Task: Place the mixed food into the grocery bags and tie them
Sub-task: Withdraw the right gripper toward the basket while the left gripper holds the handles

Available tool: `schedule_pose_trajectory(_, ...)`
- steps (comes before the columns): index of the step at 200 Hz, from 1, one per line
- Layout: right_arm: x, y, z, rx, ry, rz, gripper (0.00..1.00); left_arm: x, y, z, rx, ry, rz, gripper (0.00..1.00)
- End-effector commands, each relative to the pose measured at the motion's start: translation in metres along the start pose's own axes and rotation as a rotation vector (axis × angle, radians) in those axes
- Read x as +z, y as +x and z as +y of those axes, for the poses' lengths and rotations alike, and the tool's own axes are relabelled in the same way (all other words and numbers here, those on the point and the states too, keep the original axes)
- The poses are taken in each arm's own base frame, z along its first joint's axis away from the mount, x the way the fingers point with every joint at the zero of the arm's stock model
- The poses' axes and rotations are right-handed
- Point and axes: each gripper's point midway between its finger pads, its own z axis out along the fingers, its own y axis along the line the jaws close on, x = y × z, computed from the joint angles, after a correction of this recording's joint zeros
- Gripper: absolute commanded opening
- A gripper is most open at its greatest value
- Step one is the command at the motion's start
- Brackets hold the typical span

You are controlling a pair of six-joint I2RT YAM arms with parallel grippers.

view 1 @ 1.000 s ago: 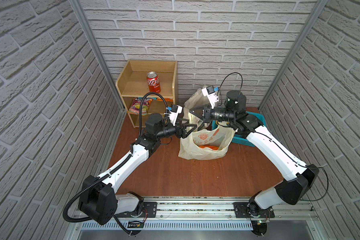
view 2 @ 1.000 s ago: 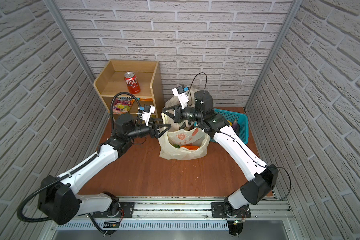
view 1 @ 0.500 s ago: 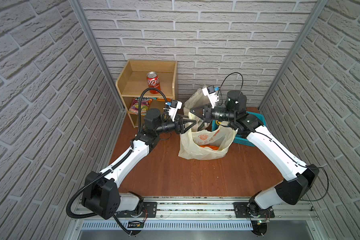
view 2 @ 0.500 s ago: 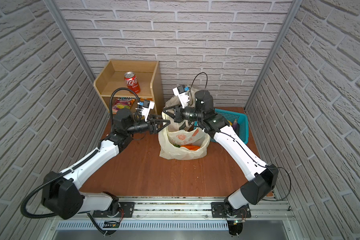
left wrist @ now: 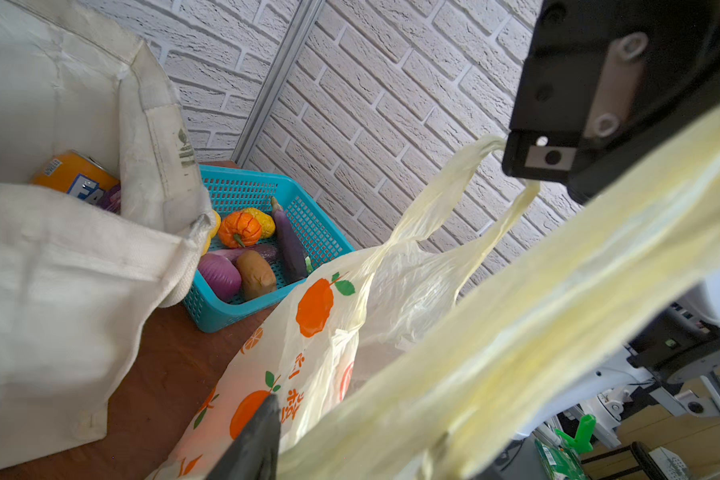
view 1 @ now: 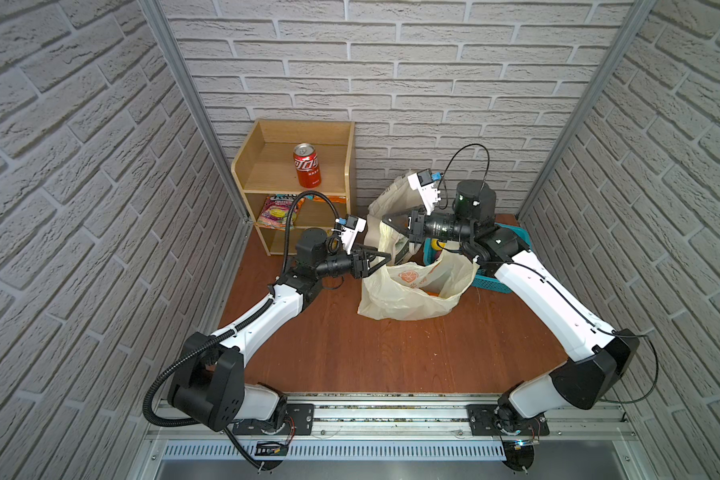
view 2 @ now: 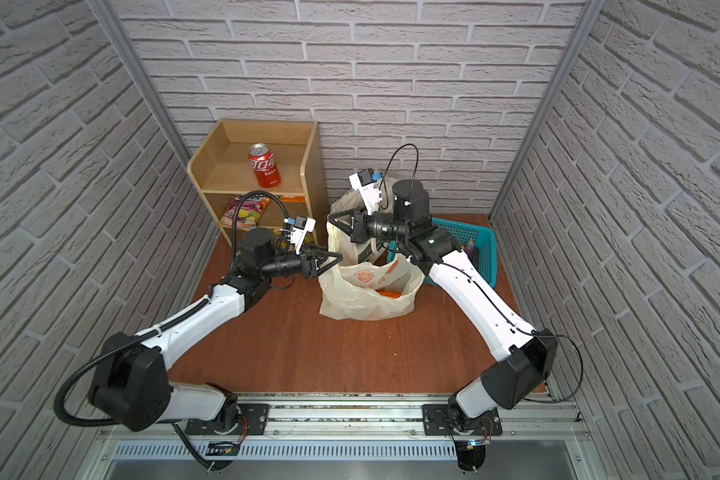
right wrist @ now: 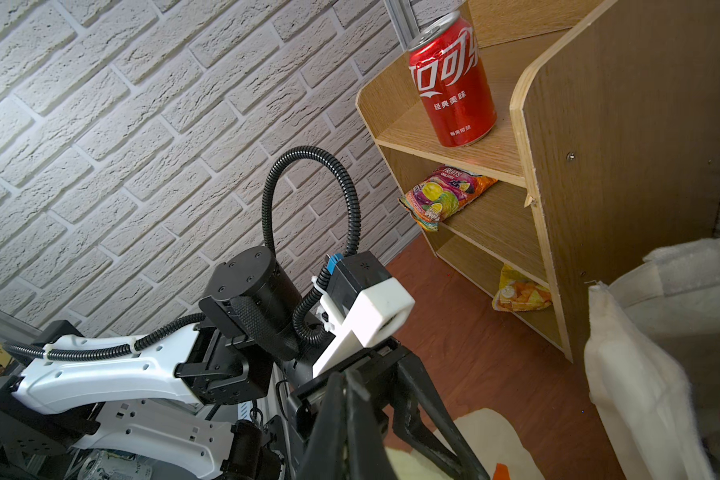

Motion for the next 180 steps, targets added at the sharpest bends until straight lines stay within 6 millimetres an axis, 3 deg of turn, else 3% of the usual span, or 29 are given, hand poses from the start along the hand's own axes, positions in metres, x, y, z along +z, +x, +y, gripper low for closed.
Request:
schedule_pose_trajectory(1, -0.014, -0.019, 0.017, -0.048, -0.027, -0.075, 0.06, -0.001, -0.011, -0.005, 0.05, 0.029, -0.043, 0.52)
schedule_pose_trajectory(16, -0.014, -0.019, 0.016, -0.043, -0.03, -0.078, 0.06, -0.001, -0.009, -0.003, 0.041, 0.028, -0.042, 0.52)
schedule_pose_trajectory(37, -0.014, -0.02, 0.016, -0.039, -0.035, -0.079, 0.07, 0.0, -0.003, 0.001, 0.029, 0.017, -0.037, 0.39)
schedule_pose_trajectory(67, -0.033, -0.034, 0.019, -0.049, 0.0, -0.105, 0.43, 0.0, -0.002, 0.008, 0.027, -0.01, -0.04, 0.11)
schedule_pose_trajectory(84, -0.054, -0.046, 0.025, -0.061, 0.027, -0.142, 0.52, 0.0, -0.004, 0.011, 0.035, -0.031, -0.039, 0.0)
schedule_pose_trajectory(120, -0.104, -0.051, 0.028, -0.106, 0.189, -0.179, 0.63, 0.001, -0.009, 0.014, 0.053, -0.06, -0.042, 0.0)
schedule_pose_trajectory(158, -0.155, -0.024, -0.008, -0.154, 0.522, -0.155, 0.77, 0.0, -0.007, 0.008, 0.106, -0.094, -0.021, 0.0)
schedule_pose_trajectory(180, -0.165, -0.005, -0.027, -0.159, 0.624, -0.106, 0.78, -0.001, -0.008, 0.006, 0.113, -0.102, -0.025, 0.0)
